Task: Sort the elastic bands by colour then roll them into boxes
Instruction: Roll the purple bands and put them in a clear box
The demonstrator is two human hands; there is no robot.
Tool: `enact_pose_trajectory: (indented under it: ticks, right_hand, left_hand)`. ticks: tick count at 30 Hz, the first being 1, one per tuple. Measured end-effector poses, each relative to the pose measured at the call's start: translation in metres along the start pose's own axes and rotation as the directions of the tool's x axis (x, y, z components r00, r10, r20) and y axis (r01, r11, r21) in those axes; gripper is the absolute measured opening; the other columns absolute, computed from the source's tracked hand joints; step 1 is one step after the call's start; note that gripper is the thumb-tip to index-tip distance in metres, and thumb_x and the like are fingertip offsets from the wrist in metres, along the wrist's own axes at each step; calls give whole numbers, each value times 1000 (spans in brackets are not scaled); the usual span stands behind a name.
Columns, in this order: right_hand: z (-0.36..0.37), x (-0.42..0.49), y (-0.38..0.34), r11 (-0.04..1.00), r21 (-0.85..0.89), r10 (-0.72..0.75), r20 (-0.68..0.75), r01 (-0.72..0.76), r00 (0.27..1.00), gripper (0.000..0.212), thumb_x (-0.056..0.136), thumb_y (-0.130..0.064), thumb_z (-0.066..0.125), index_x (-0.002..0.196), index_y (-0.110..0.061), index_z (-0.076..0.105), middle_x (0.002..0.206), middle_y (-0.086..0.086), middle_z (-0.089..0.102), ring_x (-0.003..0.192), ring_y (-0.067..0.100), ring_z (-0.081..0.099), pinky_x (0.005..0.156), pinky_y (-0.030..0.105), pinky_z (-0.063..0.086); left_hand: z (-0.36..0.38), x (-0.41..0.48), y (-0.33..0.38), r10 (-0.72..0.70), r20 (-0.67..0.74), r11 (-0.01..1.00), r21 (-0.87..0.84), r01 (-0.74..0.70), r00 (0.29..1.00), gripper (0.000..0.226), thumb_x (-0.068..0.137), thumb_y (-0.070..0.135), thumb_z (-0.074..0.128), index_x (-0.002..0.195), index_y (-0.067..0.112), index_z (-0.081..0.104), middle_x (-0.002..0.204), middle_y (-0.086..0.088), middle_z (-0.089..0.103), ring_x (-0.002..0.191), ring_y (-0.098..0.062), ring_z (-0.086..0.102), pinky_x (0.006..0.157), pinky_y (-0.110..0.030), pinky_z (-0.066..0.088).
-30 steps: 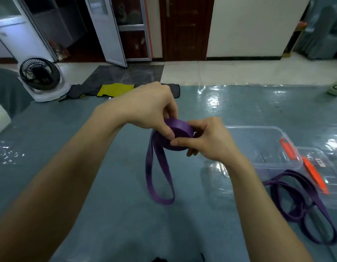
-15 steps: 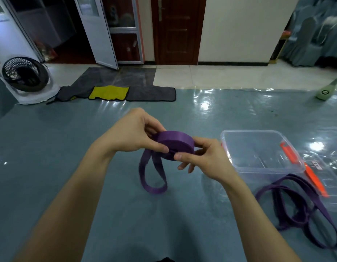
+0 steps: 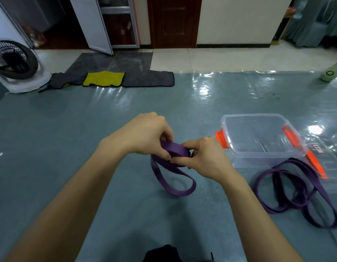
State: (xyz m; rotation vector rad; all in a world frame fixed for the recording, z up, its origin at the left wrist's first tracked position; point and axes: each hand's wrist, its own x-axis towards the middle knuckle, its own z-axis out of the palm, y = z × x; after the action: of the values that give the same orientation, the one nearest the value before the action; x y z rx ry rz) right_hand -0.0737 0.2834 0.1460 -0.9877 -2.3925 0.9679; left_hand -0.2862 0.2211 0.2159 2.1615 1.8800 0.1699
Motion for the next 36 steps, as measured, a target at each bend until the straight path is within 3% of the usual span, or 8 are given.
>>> enact_pose_trajectory:
  ticks: [3, 8, 13, 18, 21, 28, 32, 36]
  right_hand:
    - [-7, -5, 10, 986, 158, 54, 11, -55, 998, 34, 70, -65, 88, 91, -39, 85, 62, -2, 74, 57, 18, 72, 68, 50, 61]
    - [-8, -4, 26, 895, 440, 75, 15, -74, 997, 31, 72, -48, 95, 100, -37, 86, 85, 0, 82, 67, 24, 78, 77, 59, 64]
    - [1, -2, 21, 1000, -9, 26, 73, -25, 997, 57, 65, -71, 91, 115, -47, 77, 96, -18, 80, 65, -3, 70, 72, 34, 62]
    - [14, 2, 14, 991, -130, -3, 36, 8, 999, 36, 76, -60, 89, 86, -27, 80, 61, 1, 69, 55, 19, 69, 60, 38, 57]
    - [6, -2, 26, 995, 79, 56, 31, -58, 998, 24, 72, -54, 94, 81, -34, 82, 55, -2, 68, 47, 10, 69, 51, 24, 54]
    - [4, -8, 32, 898, 423, 140, -13, -122, 990, 30, 71, -39, 99, 94, -24, 87, 70, 9, 77, 56, 30, 74, 59, 45, 61]
    - [10, -10, 29, 917, 379, 124, 34, -128, 992, 38, 73, -42, 99, 106, -32, 83, 86, -2, 82, 60, 24, 77, 57, 35, 59]
    - [17, -10, 23, 988, 126, 93, 12, -94, 996, 50, 64, -69, 91, 107, -48, 75, 84, -20, 77, 46, 11, 70, 49, 16, 51]
  left_hand:
    - [9, -10, -14, -64, -11, 919, -390, 55, 998, 32, 68, 32, 104, 96, 30, 87, 85, 17, 82, 85, -1, 78, 87, -32, 64]
    - [21, -15, -20, -108, -121, 853, -522, 29, 987, 33, 69, 27, 105, 98, 28, 89, 86, 17, 83, 86, -1, 80, 86, -21, 62]
    - [17, 1, -1, 8, -97, 993, 119, 4, 995, 33, 66, 55, 91, 93, 37, 85, 72, 14, 77, 72, -11, 71, 61, -31, 52]
    - [24, 14, 12, 75, -89, 956, 290, -46, 993, 44, 57, 67, 67, 84, 35, 81, 63, 9, 70, 63, -16, 62, 51, -28, 35]
    - [27, 4, 0, -12, -87, 1000, -11, 11, 996, 42, 58, 68, 76, 88, 39, 83, 71, 22, 76, 72, -3, 72, 63, -31, 56]
    - [45, -10, -22, -79, -100, 762, -647, -4, 992, 36, 69, 19, 104, 102, 24, 88, 93, 11, 85, 92, -8, 82, 87, -17, 60]
    - [40, -5, -18, -54, -118, 891, -454, -6, 992, 29, 72, 26, 102, 98, 27, 88, 85, 15, 83, 84, -1, 80, 85, -31, 66]
    - [36, 0, -6, 21, -86, 999, 33, -18, 996, 35, 70, 58, 91, 98, 37, 85, 75, 14, 78, 74, -7, 70, 69, -36, 58]
